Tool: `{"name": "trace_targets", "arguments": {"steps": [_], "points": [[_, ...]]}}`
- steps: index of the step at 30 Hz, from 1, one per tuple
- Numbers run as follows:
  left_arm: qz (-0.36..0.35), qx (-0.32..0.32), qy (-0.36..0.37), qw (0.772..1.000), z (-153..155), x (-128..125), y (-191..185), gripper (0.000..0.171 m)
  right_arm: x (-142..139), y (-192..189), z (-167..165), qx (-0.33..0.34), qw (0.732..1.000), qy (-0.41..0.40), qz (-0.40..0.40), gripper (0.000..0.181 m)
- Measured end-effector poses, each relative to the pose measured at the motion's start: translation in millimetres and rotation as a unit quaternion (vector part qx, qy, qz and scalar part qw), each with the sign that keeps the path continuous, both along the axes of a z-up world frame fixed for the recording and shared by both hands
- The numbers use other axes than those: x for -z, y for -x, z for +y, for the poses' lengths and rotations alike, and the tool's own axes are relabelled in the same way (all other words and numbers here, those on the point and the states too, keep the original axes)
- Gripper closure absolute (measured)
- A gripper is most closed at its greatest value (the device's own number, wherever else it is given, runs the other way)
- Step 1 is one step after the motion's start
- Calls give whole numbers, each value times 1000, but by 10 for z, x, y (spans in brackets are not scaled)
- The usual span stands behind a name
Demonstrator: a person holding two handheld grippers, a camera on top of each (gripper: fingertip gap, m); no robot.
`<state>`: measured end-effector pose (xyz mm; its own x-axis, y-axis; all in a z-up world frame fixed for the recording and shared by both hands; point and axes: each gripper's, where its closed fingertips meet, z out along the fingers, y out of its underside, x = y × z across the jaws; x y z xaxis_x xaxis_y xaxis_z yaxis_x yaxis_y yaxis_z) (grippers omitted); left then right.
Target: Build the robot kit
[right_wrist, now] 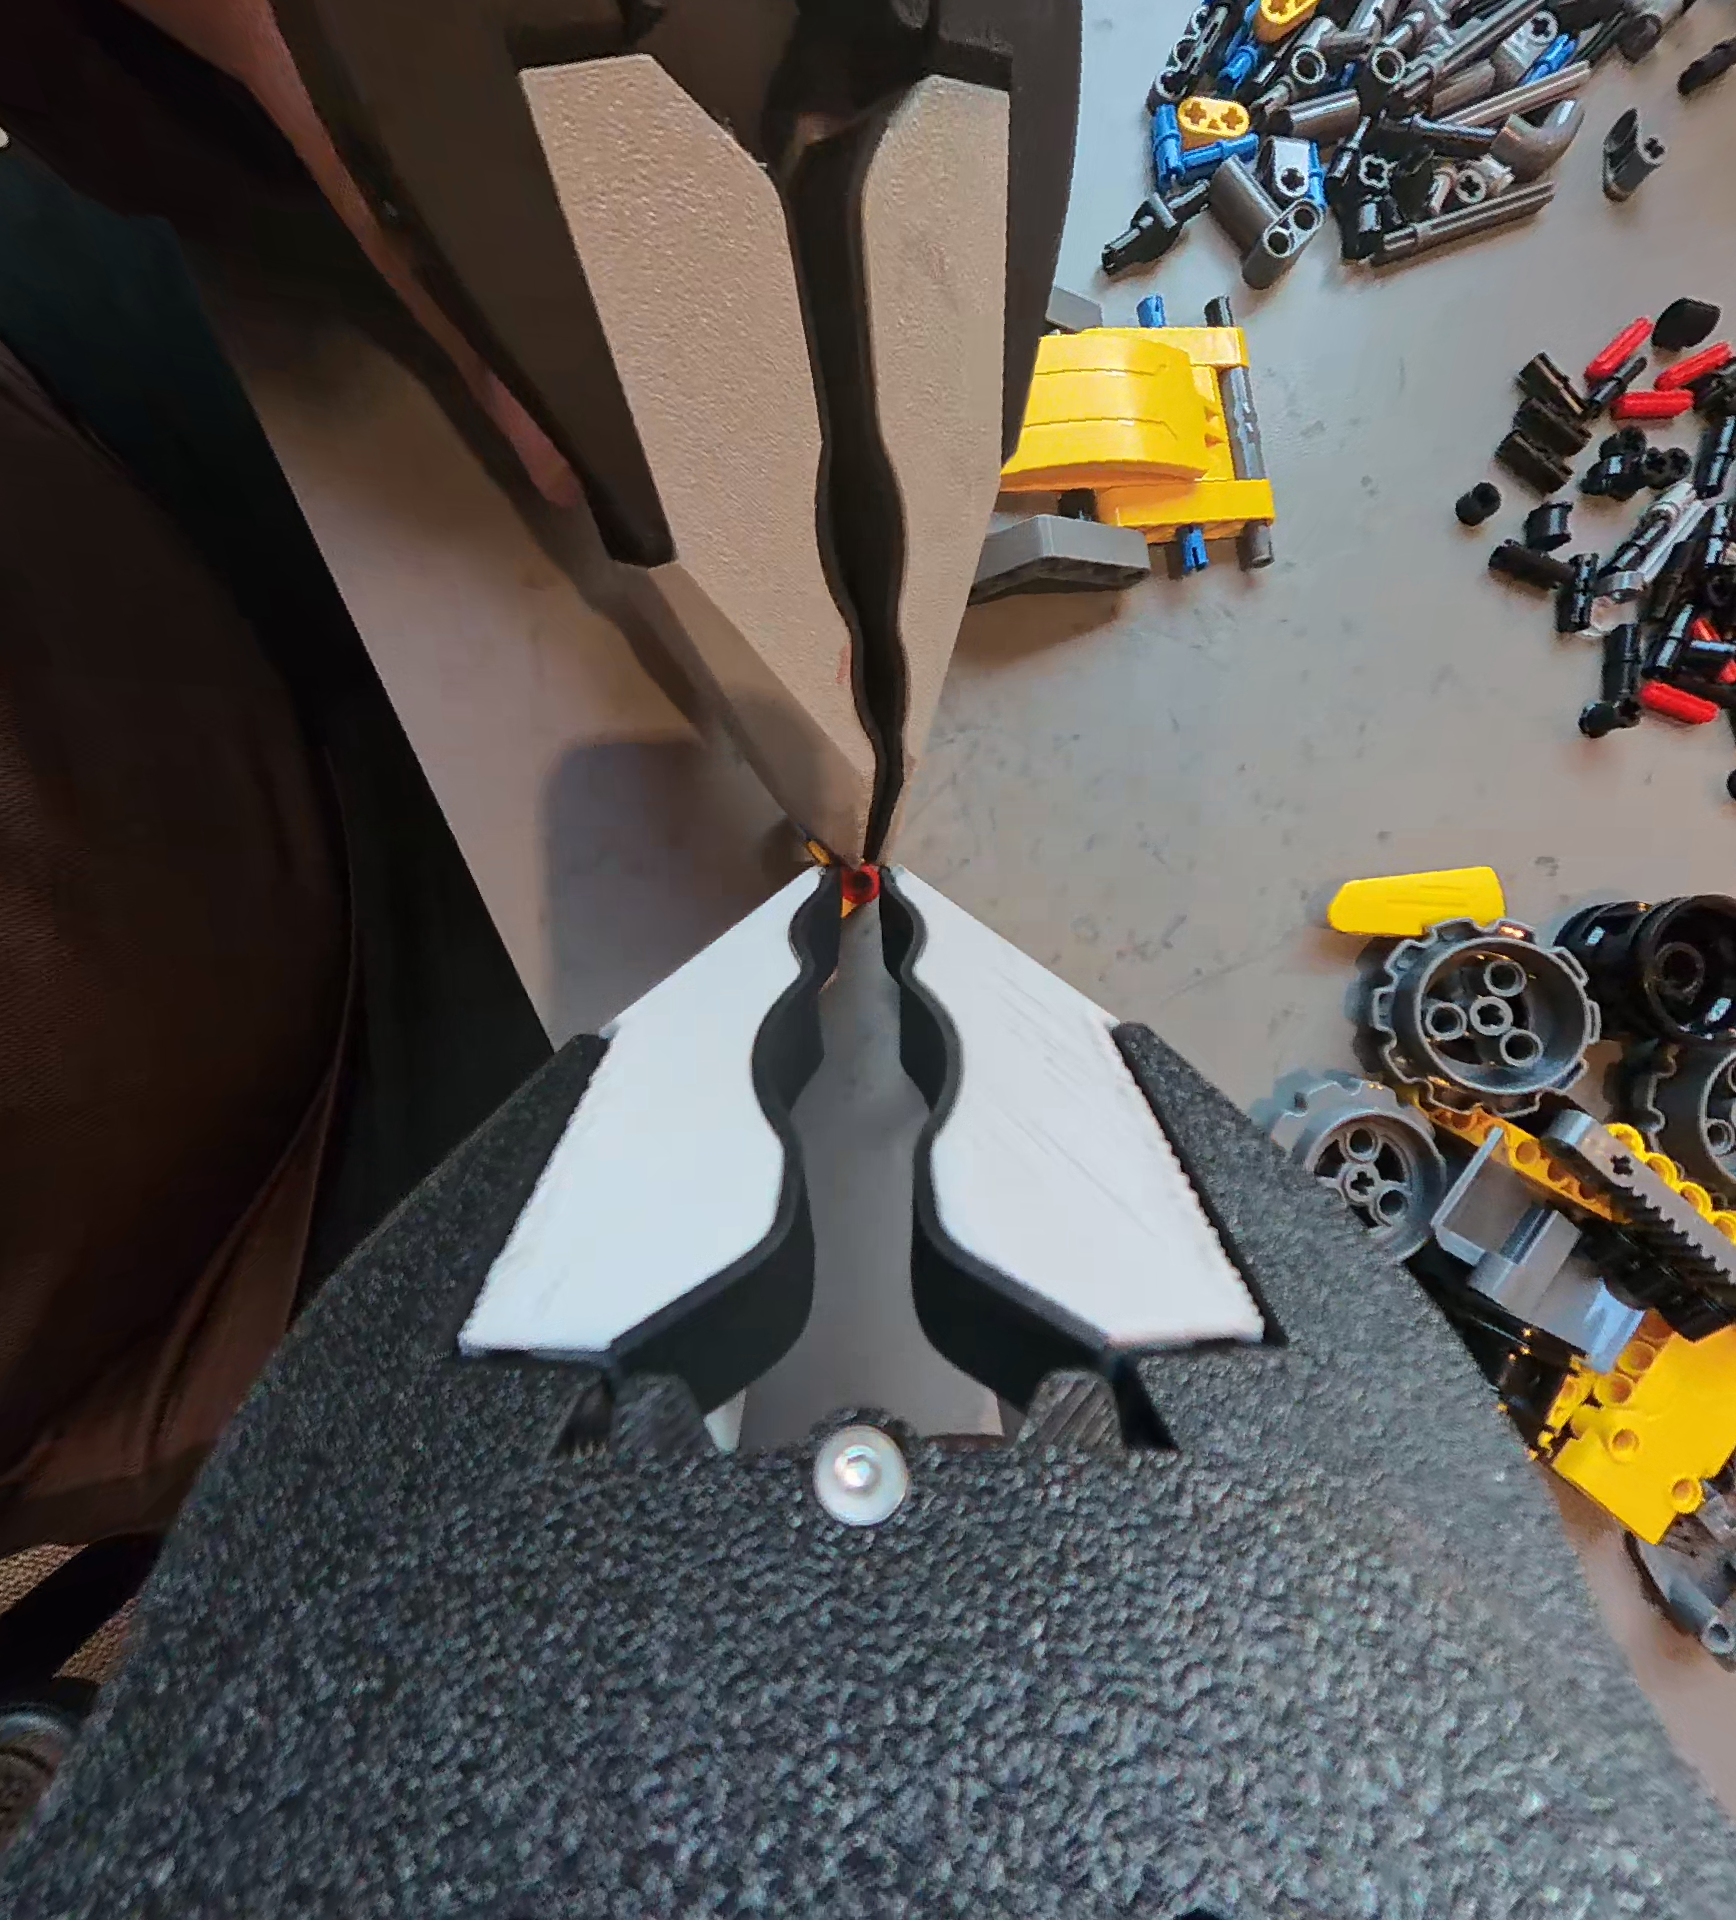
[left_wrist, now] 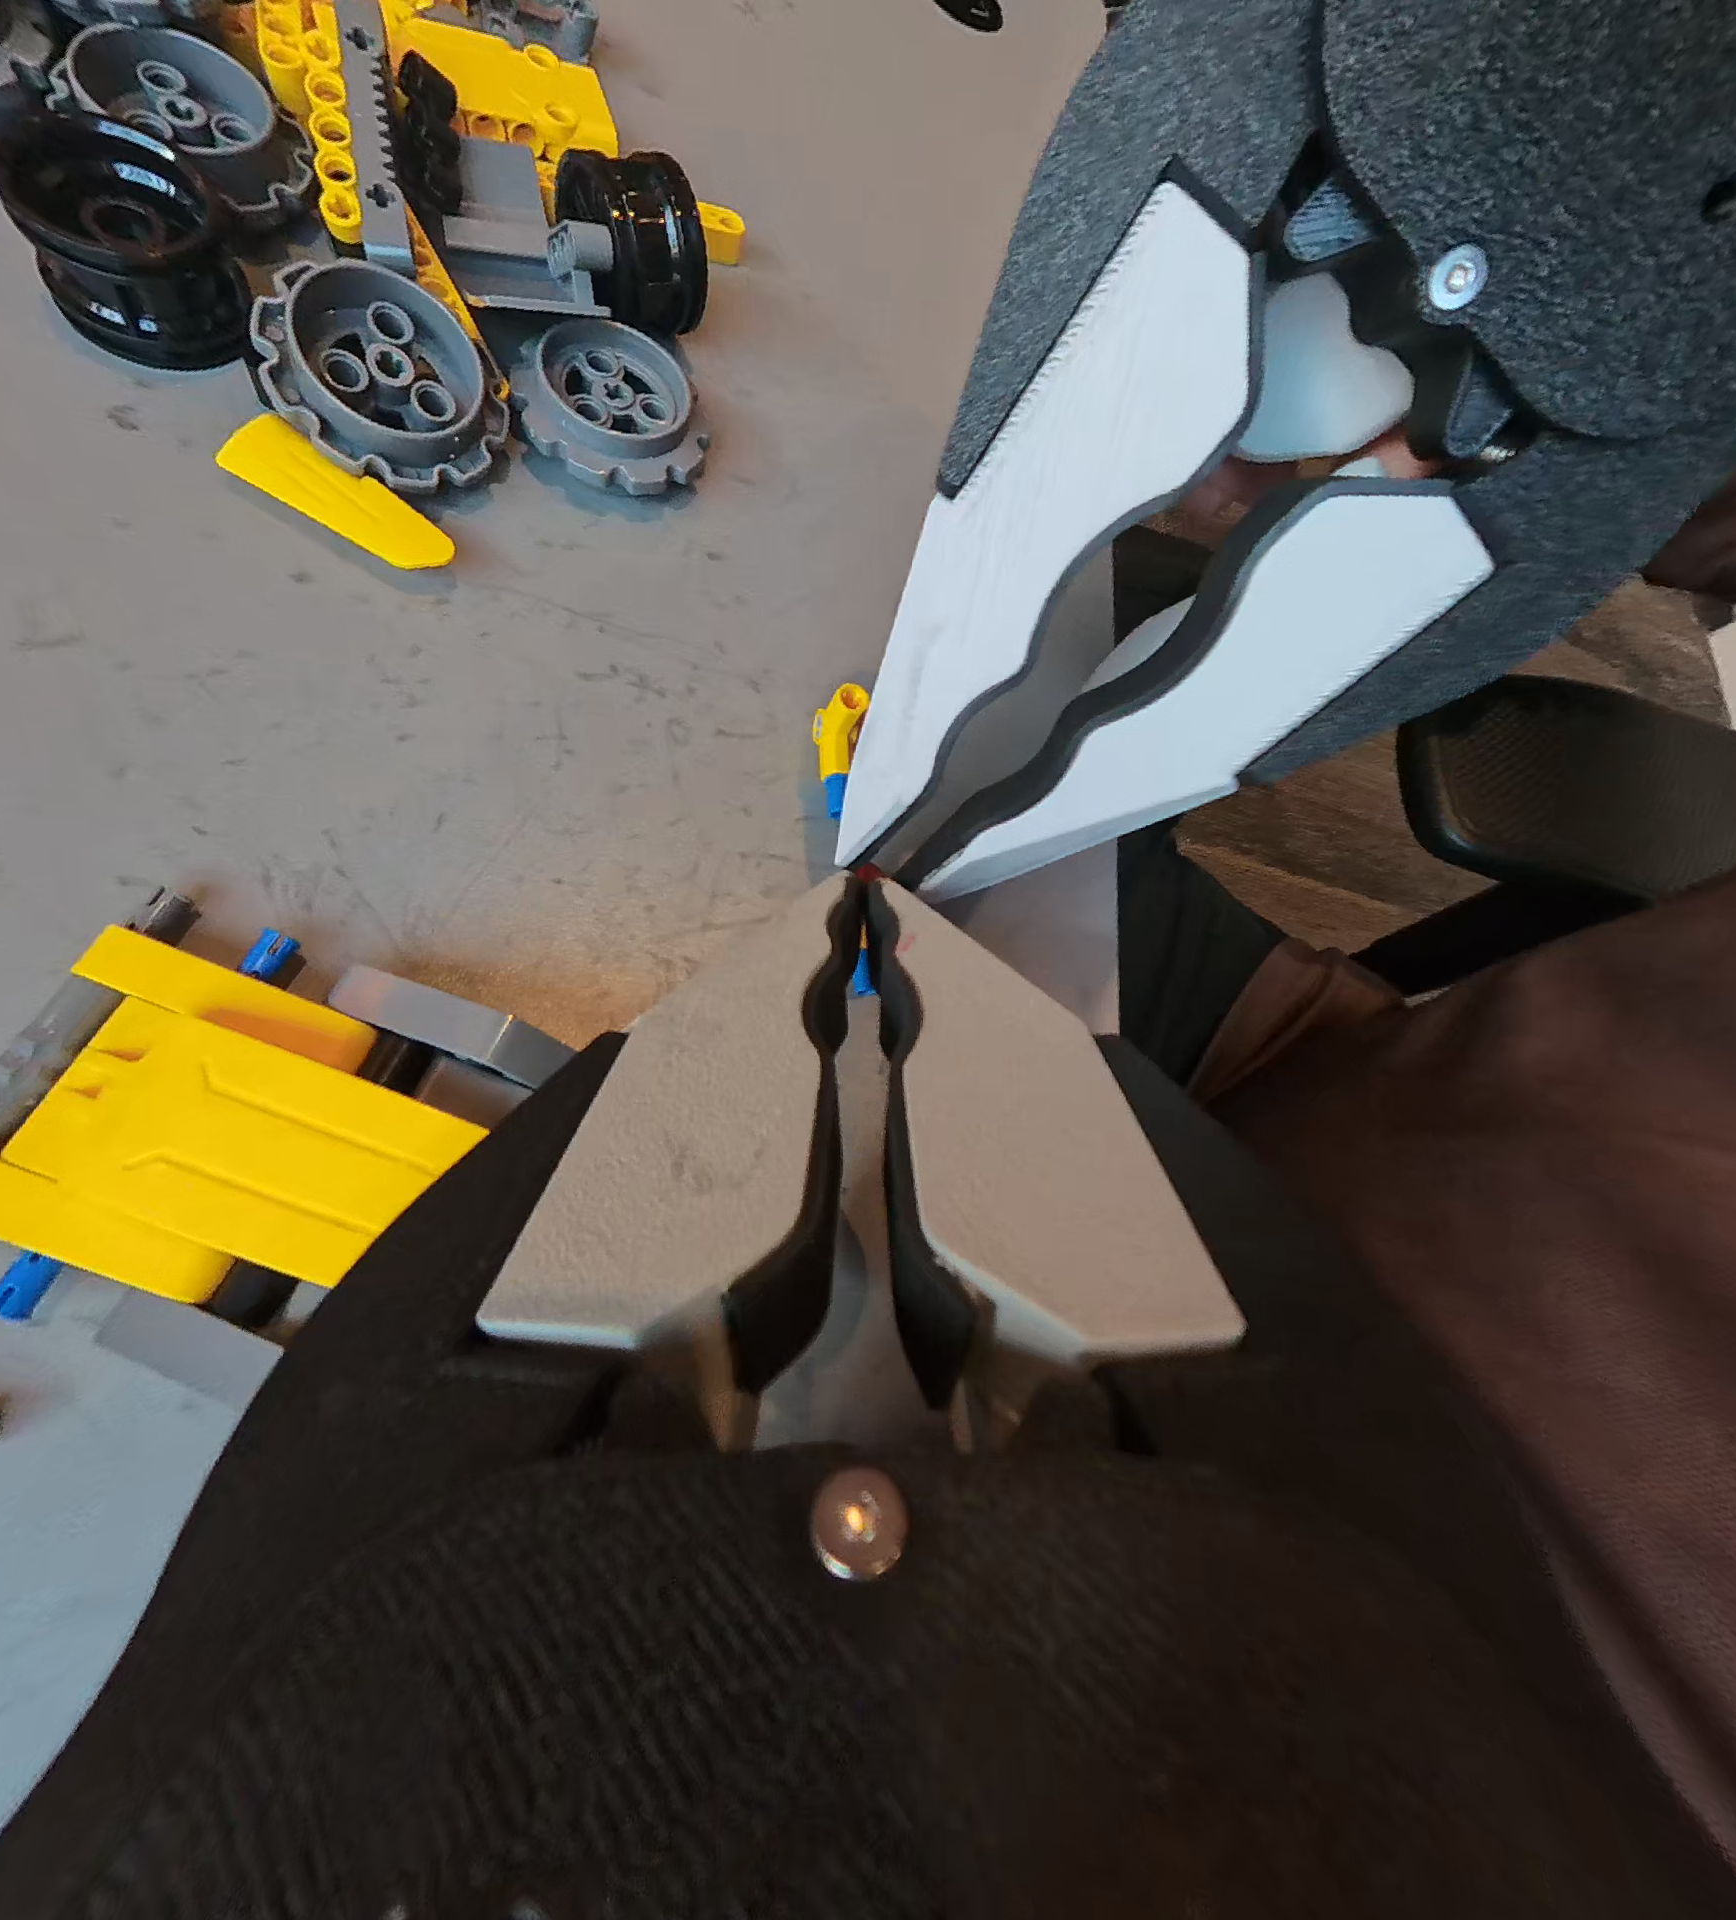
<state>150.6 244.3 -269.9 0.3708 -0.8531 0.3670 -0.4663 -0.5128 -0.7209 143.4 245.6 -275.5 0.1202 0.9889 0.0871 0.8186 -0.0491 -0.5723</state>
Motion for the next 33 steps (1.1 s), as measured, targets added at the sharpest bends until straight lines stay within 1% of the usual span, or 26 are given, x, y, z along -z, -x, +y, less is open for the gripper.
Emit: {"name": "trace_targets", "arguments": {"steps": [3, 7, 10, 12, 14, 17, 18, 21, 29, 33], "points": [[4, -12, 2, 1000, 35, 14, 14, 171, 2, 3, 1, 0, 1000, 2, 0, 175], [44, -17, -17, 999, 53, 105, 23, 171, 16, 23, -24, -3, 1000, 12, 0, 174], [26, -20, -8, 999, 36, 64, 40, 171, 16, 18, -16, -1, 1000, 10, 0, 174], [12, -11, -1, 1000, -28, 33, 56, 171, 15, 17, -15, 1, 1000, 11, 1, 174], [7, 3, -1, 1000, -103, 17, 76, 162, 14, 18, -15, 2, 1000, 12, 2, 174], [26, 15, -17, 999, -160, 56, 99, 158, 13, 21, -18, 4, 1000, 22, 4, 174], [35, 19, -22, 999, -169, 74, 94, 158, 14, 23, -16, 4, 1000, 24, 3, 174], [58, 21, -53, 997, -135, 106, 86, 166, 14, 23, -5, 5, 1000, 24, 1, 174], [70, 23, -81, 994, -112, 109, 74, 164, 11, 5, 1, 5, 999, 31, -7, 174], [74, 24, -88, 993, -102, 115, 74, 167, 6, 8, 20, 5, 1000, 28, -10, 174]]}}
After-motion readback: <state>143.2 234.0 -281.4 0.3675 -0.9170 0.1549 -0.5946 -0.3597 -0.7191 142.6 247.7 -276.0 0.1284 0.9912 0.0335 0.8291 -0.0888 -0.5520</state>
